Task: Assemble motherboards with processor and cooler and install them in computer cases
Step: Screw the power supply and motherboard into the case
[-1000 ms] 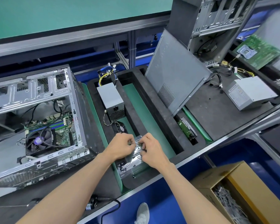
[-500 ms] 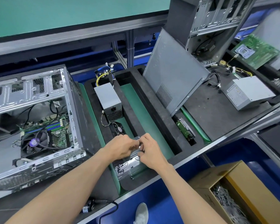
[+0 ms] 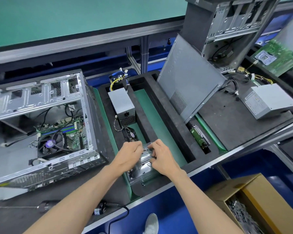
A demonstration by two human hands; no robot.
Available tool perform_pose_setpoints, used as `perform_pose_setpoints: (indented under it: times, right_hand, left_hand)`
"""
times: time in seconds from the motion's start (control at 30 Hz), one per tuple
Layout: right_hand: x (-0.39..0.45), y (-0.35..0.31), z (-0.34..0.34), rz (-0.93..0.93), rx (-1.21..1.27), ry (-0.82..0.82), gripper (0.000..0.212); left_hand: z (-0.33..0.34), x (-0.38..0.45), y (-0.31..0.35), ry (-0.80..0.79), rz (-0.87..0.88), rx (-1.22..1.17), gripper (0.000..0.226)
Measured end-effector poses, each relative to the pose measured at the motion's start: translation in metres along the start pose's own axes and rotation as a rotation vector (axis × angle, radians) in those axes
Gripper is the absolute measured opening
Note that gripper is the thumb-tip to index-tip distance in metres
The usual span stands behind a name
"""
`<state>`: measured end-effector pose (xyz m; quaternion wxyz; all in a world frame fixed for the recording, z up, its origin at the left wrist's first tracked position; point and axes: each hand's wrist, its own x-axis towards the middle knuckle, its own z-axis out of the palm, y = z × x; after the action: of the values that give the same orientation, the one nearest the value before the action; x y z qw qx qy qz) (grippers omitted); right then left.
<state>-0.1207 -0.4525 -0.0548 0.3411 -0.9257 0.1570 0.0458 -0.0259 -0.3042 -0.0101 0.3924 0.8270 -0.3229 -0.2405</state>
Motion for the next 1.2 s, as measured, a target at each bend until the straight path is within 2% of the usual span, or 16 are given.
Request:
perform_pose_setpoints:
  times: [0.13, 0.23, 0.33, 0.5, 0.6, 0.77, 0.9, 1.0, 1.1, 1.2]
  right_hand:
    - [-0.005, -0.015, -0.006, -0.089, -0.014, 0.041, 0.035]
    - [-0.007, -0.039, -0.005, -0.227, -0.036, 0.064, 0.026]
    - [-0.009, -0.071, 0.006, -0.398, -0.095, -0.011, 0.021]
    - [-0.021, -0.130, 0.044, -0.615, -0.203, -0.170, 0.021]
    - [-0.030, -0.160, 0.073, -0.611, -0.258, -0.280, 0.027]
    - [-0.044, -0.188, 0.119, -0.496, -0.401, -0.493, 0.056]
    - [-0.053, -0.200, 0.141, -0.396, -0.421, -0.473, 0.043]
    - [-0.059, -0.208, 0.140, -0.280, -0.283, -0.487, 0.037]
    - [-0.068, -0.221, 0.136, -0.239, -0.192, -0.495, 0.037]
    - [-0.078, -0.245, 0.131, -0.273, -0.148, -0.521, 0.035]
  left_hand:
    - [-0.008, -0.036, 0.001, -0.023, -0.230, -0.579, 0.040]
    - [-0.024, -0.069, -0.007, 0.016, -0.277, -0.917, 0.028]
    - [-0.043, -0.098, -0.015, 0.115, -0.335, -1.174, 0.018]
    - [-0.075, -0.157, -0.040, 0.226, -0.408, -1.589, 0.023]
    - [-0.093, -0.193, -0.064, 0.348, -0.451, -1.670, 0.024]
    - [-0.118, -0.255, -0.112, 0.571, -0.439, -1.788, 0.021]
    - [-0.130, -0.286, -0.142, 0.710, -0.483, -1.723, 0.023]
    - [-0.129, -0.291, -0.159, 0.835, -0.652, -1.454, 0.030]
    - [-0.125, -0.291, -0.160, 0.754, -0.723, -1.227, 0.030]
    - [-0.128, -0.285, -0.148, 0.638, -0.673, -1.192, 0.036]
